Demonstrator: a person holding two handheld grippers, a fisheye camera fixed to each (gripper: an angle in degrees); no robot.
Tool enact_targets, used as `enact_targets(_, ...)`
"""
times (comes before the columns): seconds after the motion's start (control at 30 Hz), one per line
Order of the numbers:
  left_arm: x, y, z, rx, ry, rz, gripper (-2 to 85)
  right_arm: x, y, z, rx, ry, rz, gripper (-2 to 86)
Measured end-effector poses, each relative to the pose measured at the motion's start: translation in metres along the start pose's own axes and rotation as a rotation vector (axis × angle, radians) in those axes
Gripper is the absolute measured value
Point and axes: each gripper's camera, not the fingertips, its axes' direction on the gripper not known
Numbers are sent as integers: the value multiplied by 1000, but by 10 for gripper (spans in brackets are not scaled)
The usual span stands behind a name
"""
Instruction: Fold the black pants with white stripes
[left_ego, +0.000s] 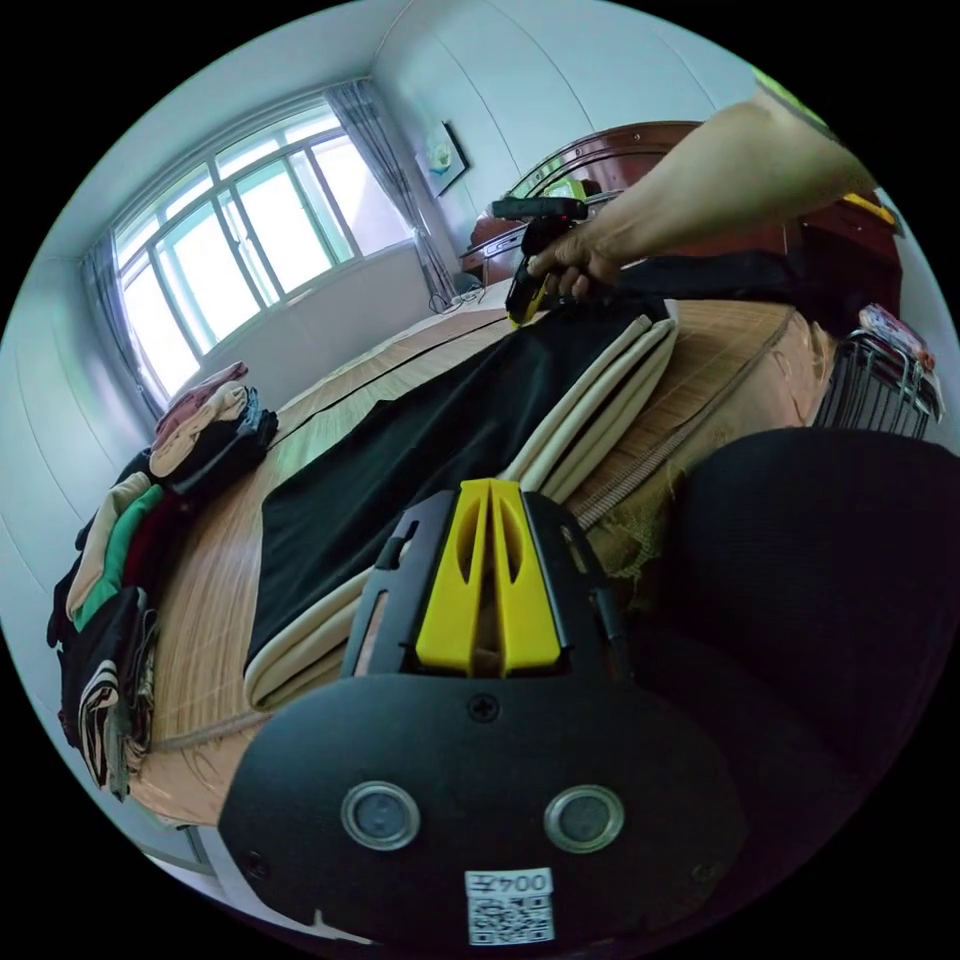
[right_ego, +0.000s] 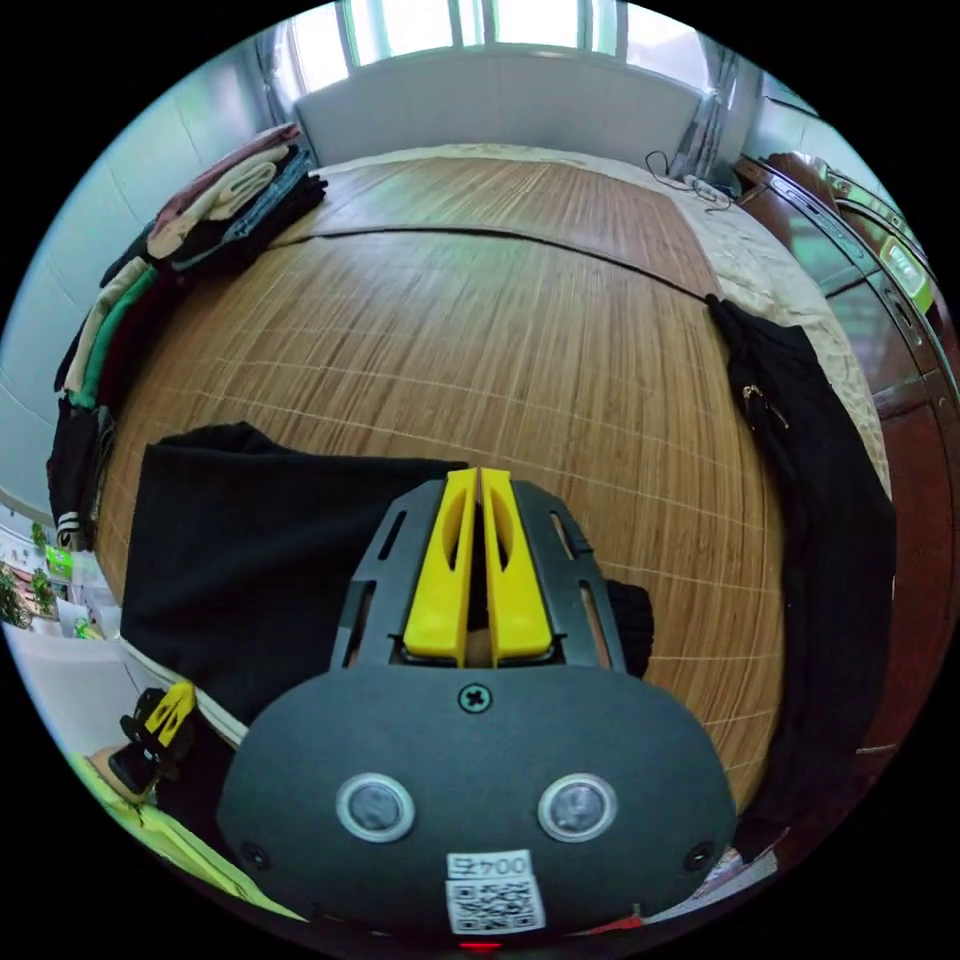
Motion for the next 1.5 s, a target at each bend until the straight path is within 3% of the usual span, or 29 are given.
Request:
enact_targets(0.2,11,0,-2,1,-18,17,7,20,43,-45,143,-123,147,51)
enact_targets(0.37,20,-4,-4,-1,-31,30,6,-30,125,-74,147,-239,-37,49)
enact_targets(0.43,23,-6,-5,-2,-37,34,6,-48,156,-66,90,-212,-97,49)
enact_targets(0.5,25,-9,-5,-3,-38,32,6,-53,188,-42,6,-34,-123,43)
enact_targets(0.57,27,-13,-7,2,-19,31,6,-40,203,-48,81,-85,-39,47)
enact_targets(0.63,28,-18,-9,-2,-29,27,6,-35,207,-60,120,-163,26,57)
enact_targets(0.83,31,-39,-41,50,-87,23,8,-77,218,-78,211,-73,-45,71)
enact_targets(0.97,-13,-38,-66,35,-160,-136,8,-80,225,-68,189,-77,21,52)
enact_targets(1.07,-52,-23,-77,-8,-210,-245,8,-99,222,-87,273,-186,3,51)
enact_targets(1.23,-64,-27,-64,-44,-172,-227,8,-174,178,-84,245,-245,-161,52)
enact_targets(1.33,-54,-41,-34,-161,-46,-172,8,-219,143,-70,194,-237,-204,52)
enact_targets(1.4,-51,-38,-29,-146,-20,-211,8,-235,123,-51,90,-207,-180,53)
enact_targets(1.5,-61,-53,-44,-142,-2,-234,8,-210,139,-65,156,-230,-62,72)
